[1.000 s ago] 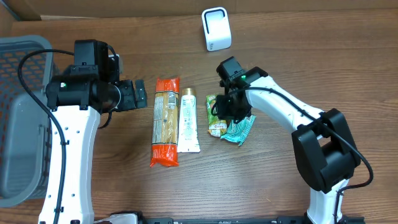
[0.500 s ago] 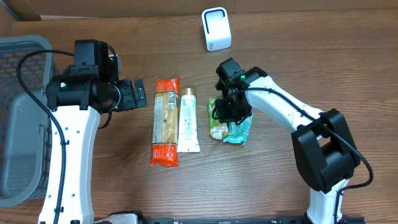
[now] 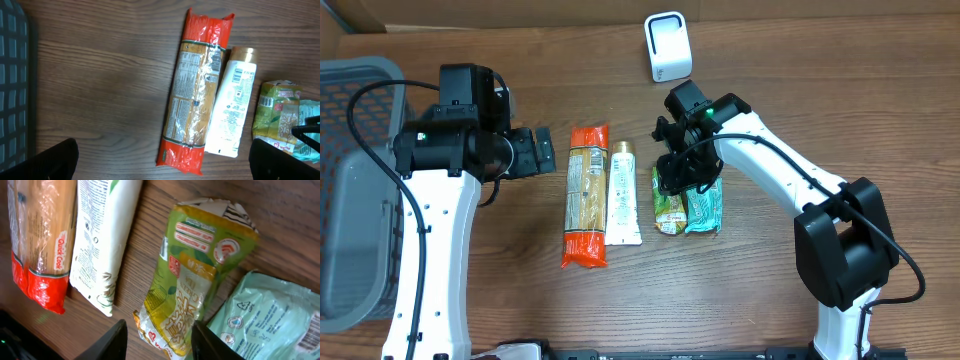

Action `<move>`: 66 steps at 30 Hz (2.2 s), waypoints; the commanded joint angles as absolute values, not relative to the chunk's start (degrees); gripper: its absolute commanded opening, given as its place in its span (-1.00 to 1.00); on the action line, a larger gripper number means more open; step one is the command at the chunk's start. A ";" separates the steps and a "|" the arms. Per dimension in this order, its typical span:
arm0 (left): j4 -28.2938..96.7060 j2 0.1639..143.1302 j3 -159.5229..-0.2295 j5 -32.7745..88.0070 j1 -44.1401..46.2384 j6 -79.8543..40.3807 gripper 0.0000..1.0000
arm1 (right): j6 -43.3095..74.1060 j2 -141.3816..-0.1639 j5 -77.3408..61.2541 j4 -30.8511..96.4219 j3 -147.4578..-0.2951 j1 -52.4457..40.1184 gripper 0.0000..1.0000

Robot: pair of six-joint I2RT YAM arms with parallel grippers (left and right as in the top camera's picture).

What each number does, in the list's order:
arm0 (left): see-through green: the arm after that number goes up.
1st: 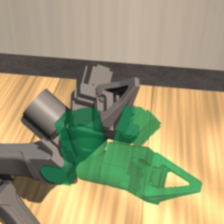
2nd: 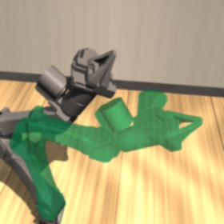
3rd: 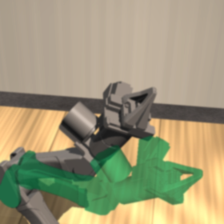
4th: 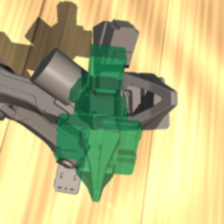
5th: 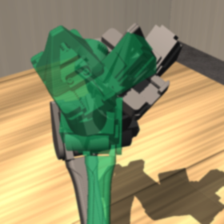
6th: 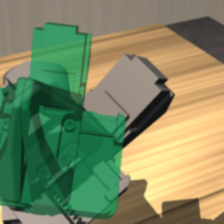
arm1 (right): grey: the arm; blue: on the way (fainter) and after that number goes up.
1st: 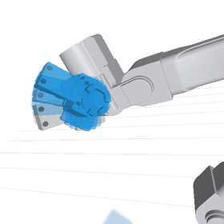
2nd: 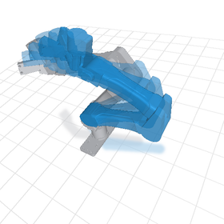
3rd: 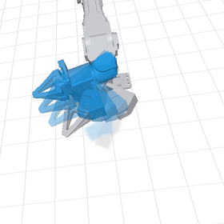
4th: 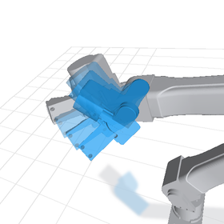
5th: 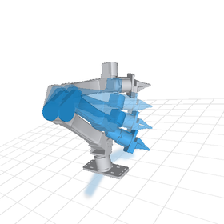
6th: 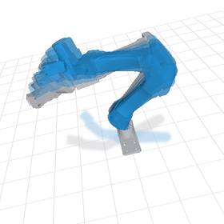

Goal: Scan the item barcode
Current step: 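Move the right gripper down over the green snack pack, then close the right gripper on the green snack pack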

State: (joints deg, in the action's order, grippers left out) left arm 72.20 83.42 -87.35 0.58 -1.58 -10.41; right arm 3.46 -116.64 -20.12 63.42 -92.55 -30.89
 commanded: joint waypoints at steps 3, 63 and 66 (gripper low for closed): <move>72.10 83.15 -86.91 -0.01 -1.45 -10.96 0.99 | 11.49 -113.25 -17.82 63.68 -93.89 -29.50 -0.03; 72.10 83.15 -86.91 -0.08 -1.48 -10.96 1.00 | 27.22 -104.42 -11.62 56.84 -76.07 -37.17 1.00; 72.10 83.15 -86.91 -0.05 -1.48 -10.96 1.00 | 27.24 -104.42 -11.62 57.01 -76.07 -37.17 1.00</move>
